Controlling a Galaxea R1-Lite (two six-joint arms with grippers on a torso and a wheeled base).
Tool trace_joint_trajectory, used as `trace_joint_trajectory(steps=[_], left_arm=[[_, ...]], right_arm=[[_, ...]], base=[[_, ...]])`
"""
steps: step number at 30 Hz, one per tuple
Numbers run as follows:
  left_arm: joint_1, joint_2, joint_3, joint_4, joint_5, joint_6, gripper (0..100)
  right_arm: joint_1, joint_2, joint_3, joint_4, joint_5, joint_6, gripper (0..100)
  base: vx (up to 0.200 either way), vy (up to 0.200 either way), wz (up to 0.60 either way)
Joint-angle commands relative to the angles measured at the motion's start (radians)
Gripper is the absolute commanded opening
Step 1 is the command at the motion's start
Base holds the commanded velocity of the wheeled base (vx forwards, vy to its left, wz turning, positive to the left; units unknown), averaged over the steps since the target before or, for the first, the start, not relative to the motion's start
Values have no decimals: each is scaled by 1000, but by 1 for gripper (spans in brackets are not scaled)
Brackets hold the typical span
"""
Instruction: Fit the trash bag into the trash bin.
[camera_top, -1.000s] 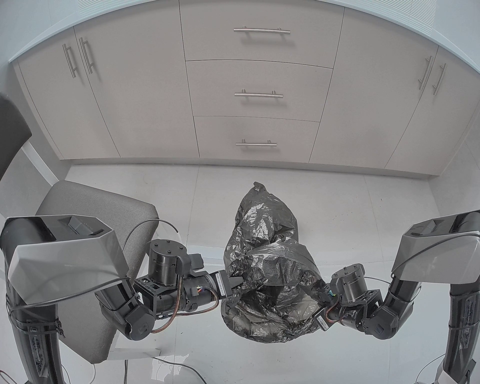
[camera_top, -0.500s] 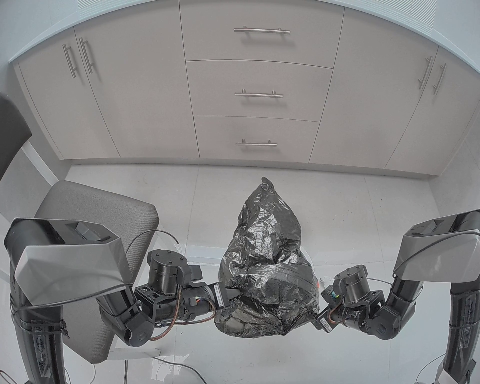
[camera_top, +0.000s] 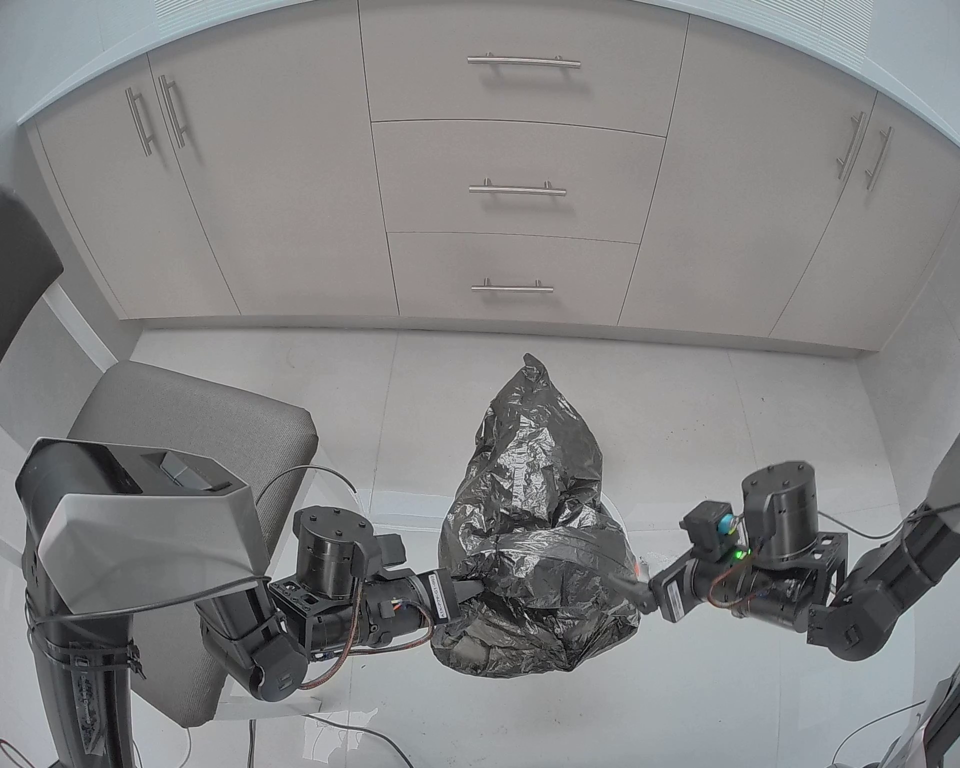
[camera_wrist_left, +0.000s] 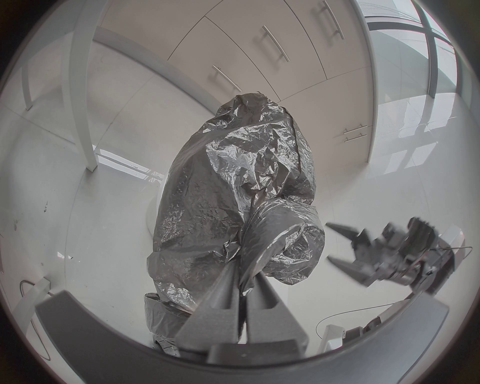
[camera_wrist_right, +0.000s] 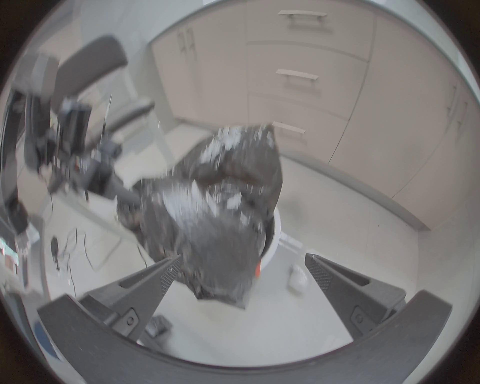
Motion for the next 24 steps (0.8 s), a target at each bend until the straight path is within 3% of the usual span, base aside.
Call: trace_joint_trajectory(steps=[1, 4, 10, 16, 24], left_arm=[[-15, 7, 15, -37, 0, -2, 0], [-21, 14, 23, -58, 0, -2, 0], [-26, 21, 21, -64, 0, 0, 0], [-29, 20, 21, -64, 0, 0, 0], [-35, 18, 23, -64, 1, 0, 0]], right_arm=[[65, -68, -348, 118, -114, 229, 100], [73, 22, -527, 180, -197, 243, 100], [73, 203, -829, 293, -299, 243, 100], [73, 326, -973, 319, -344, 239, 100], [56, 482, -1250, 471, -379, 252, 100]], base=[[0, 0, 0], [0, 0, 0], [0, 0, 0], [0, 0, 0], [0, 0, 0]])
